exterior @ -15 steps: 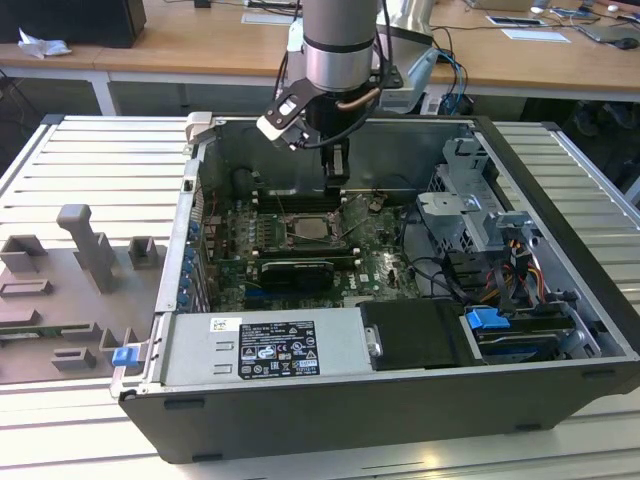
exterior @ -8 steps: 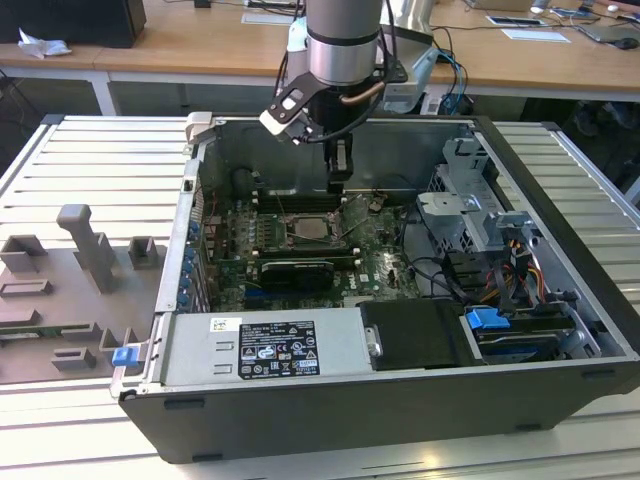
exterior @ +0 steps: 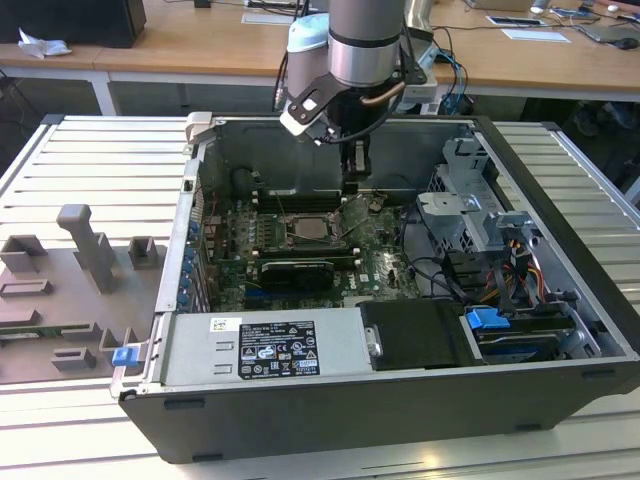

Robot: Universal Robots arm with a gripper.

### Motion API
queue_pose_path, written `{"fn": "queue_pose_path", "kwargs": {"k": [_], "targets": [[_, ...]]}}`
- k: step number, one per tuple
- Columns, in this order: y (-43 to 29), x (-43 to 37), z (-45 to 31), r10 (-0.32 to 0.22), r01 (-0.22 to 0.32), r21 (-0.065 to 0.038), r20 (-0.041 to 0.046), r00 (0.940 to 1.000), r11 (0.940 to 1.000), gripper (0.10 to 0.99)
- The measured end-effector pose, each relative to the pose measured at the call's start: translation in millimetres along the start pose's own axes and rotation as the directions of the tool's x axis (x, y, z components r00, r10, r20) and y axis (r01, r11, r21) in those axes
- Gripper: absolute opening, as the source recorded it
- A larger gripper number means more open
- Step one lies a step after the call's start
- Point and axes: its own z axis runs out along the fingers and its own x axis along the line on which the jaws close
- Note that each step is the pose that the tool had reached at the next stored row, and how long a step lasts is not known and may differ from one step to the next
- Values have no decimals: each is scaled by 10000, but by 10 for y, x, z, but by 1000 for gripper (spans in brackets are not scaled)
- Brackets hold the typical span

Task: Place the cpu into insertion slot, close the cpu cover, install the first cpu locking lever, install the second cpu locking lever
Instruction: 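Close the cpu cover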

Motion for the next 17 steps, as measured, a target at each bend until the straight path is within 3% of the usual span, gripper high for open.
{"fn": "queue_pose_path", "kwargs": {"k": [4, 17], "targets": [[1, 0, 5, -3, 3, 3, 0, 10000, 10000, 106], [238, 5, 45, -88, 88, 13, -5, 10000, 10000, 106]]}}
